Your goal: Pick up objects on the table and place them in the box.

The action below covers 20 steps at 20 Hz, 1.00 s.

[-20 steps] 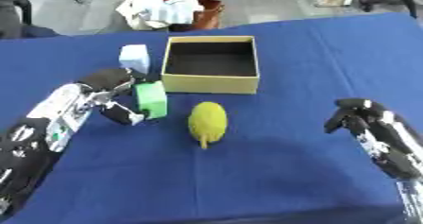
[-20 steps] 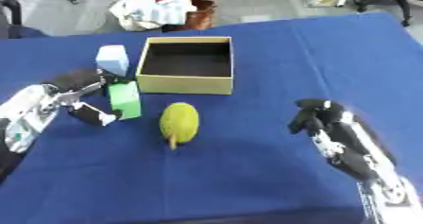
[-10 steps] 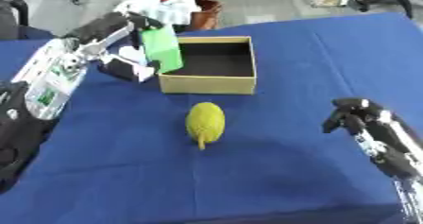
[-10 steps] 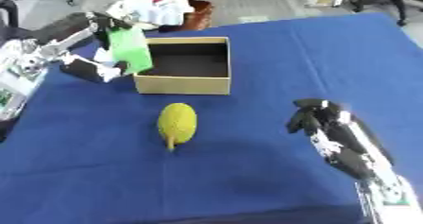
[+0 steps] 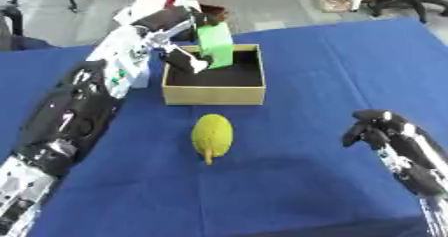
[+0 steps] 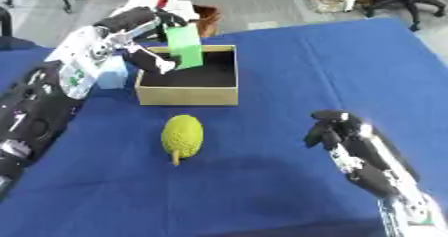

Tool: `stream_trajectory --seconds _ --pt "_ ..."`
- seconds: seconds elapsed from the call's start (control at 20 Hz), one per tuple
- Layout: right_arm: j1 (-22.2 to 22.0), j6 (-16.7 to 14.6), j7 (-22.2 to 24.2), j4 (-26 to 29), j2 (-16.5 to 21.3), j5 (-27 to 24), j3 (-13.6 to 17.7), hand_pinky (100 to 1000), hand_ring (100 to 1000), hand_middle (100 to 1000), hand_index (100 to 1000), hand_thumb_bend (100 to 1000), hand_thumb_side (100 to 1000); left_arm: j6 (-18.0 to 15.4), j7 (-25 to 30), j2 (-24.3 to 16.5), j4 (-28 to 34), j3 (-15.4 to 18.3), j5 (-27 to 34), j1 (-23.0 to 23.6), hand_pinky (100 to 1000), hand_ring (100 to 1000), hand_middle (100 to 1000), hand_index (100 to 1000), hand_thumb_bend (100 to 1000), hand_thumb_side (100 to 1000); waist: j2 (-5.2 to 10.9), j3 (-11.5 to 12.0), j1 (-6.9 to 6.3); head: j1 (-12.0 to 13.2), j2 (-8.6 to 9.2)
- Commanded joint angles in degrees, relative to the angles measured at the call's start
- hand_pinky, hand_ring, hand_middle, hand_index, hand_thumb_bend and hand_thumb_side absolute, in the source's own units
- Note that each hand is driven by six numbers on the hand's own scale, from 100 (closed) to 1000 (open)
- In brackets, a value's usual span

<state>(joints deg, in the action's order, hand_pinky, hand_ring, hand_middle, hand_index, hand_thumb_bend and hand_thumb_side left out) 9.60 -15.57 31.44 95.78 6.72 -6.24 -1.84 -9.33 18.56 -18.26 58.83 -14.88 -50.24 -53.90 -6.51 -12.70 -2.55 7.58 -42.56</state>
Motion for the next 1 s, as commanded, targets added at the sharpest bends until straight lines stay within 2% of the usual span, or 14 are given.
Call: stream_trajectory --seconds 0.05,0.3,0.35,0.45,0.55,0.7,0.85,1.0 --pt "0.9 -0.1 0.4 1.1 -0.2 -0.6 -0.2 568 592 546 778 100 455 -1.2 -2.0 1.5 -3.4 1.3 -4.1 -2.2 727 613 580 773 118 265 0.43 -0.2 0.84 0.3 0.93" --pt "0.9 -0.1 0.5 1.1 -0.3 -0.8 -0.3 569 592 546 778 100 455 -1.9 -4.9 3.9 -7.3 2.5 -8.4 -3.0 739 651 644 816 137 262 0.25 -0.4 0.98 0.4 1.16" --pt "1.0 -0.1 0.6 1.1 -0.3 -0.8 -0.4 569 592 546 778 100 455 -1.8 -5.7 4.3 -7.8 2.7 -8.8 -3.0 741 661 666 833 128 328 0.24 -0.5 0.99 0.3 1.21" --pt "1.0 -0.1 0.7 1.2 -0.4 -0.8 -0.4 569 591 545 778 100 455 -1.9 -7.0 4.7 -8.3 2.8 -9.4 -2.9 752 685 708 858 144 392 0.23 -0.6 1.02 0.2 1.30" --pt "1.0 0.0 0.6 1.2 -0.4 -0.9 -0.4 569 591 545 778 100 455 -2.2 -8.0 4.8 -8.3 2.6 -10.1 -2.8 774 726 771 888 208 558 0.23 -0.6 1.02 0.1 1.35" --pt "1.0 0.0 0.7 1.2 -0.4 -0.8 -0.4 569 591 545 778 100 455 -2.5 -9.8 4.7 -7.9 2.4 -11.8 -2.9 797 761 822 909 306 666 0.22 -0.6 0.98 0.1 1.50" --pt "1.0 0.0 0.7 1.2 -0.4 -0.8 -0.4 569 591 545 778 100 455 -3.0 -11.4 4.7 -7.4 2.1 -14.0 -3.1 809 776 847 915 365 674 0.23 -0.6 1.01 -0.1 1.59" --pt "1.1 0.0 0.6 1.2 -0.5 -0.9 -0.4 569 591 545 778 100 455 -3.5 -12.4 4.7 -7.3 2.2 -15.3 -2.9 810 779 856 917 355 674 0.23 -0.6 1.05 -0.2 1.54"
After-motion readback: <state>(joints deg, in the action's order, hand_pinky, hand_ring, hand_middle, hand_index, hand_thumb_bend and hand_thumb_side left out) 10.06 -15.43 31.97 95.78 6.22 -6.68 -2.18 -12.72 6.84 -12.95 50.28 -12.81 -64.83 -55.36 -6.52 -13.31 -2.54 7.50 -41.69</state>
